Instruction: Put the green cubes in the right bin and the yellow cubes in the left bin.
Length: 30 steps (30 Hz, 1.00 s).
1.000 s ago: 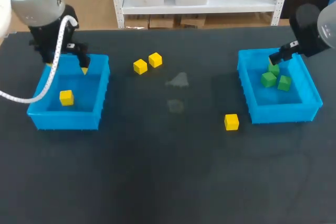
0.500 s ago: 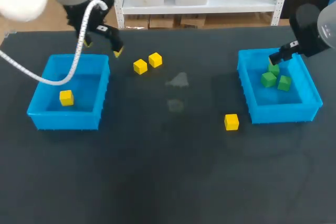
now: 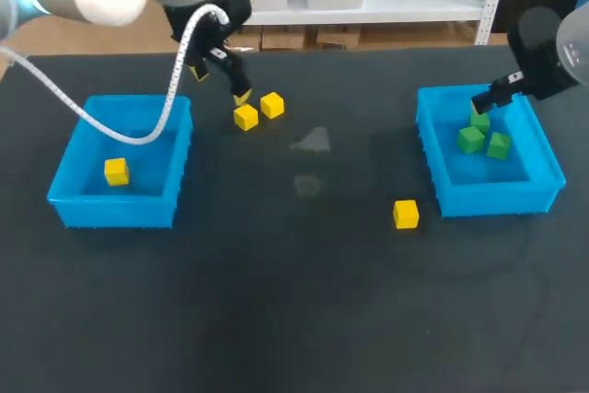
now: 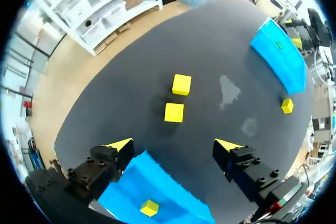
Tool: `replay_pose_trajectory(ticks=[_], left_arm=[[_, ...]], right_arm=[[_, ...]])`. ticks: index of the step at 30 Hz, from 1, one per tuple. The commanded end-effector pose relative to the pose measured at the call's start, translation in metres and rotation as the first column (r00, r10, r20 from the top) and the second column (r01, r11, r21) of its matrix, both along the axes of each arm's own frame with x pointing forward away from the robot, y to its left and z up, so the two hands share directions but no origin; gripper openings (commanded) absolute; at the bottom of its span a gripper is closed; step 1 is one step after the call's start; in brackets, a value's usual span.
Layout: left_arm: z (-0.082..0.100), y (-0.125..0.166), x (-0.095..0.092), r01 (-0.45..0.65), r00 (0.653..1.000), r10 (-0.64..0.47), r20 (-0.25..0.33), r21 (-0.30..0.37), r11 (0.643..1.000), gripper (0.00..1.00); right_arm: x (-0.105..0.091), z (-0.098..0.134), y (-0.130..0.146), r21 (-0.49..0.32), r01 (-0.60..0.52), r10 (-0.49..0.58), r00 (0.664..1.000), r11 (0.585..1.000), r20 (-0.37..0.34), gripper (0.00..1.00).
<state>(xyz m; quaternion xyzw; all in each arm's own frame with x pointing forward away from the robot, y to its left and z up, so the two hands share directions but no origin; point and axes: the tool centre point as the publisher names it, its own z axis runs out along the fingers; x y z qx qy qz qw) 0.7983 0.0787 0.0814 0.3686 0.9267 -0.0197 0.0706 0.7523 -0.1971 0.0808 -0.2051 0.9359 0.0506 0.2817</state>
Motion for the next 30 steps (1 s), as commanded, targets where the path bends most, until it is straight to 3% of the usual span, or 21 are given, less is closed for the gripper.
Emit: replay_pose_trajectory(ticks=[1, 11, 30], left_arm=[[-0.011, -0.014, 0.02, 0.021, 0.994, -0.011, -0.112, 0.088, 0.996, 1.0], [-0.035, -0.016, 0.03, 0.036, 0.989, -0.022, -0.144, 0.098, 0.994, 1.0], [-0.071, -0.021, 0.016, 0.057, 0.981, -0.033, -0.191, 0.122, 0.991, 1.0]], right_arm=[[-0.001, 0.0, 0.0, -0.001, 0.003, -0.003, 1.0, 1.0, 0.004, 1.0], [-0.001, 0.0, 0.0, -0.001, 0.003, -0.003, 1.0, 1.0, 0.004, 1.0], [-0.001, 0.0, 0.0, -0.001, 0.003, -0.003, 1.0, 1.0, 0.004, 1.0]])
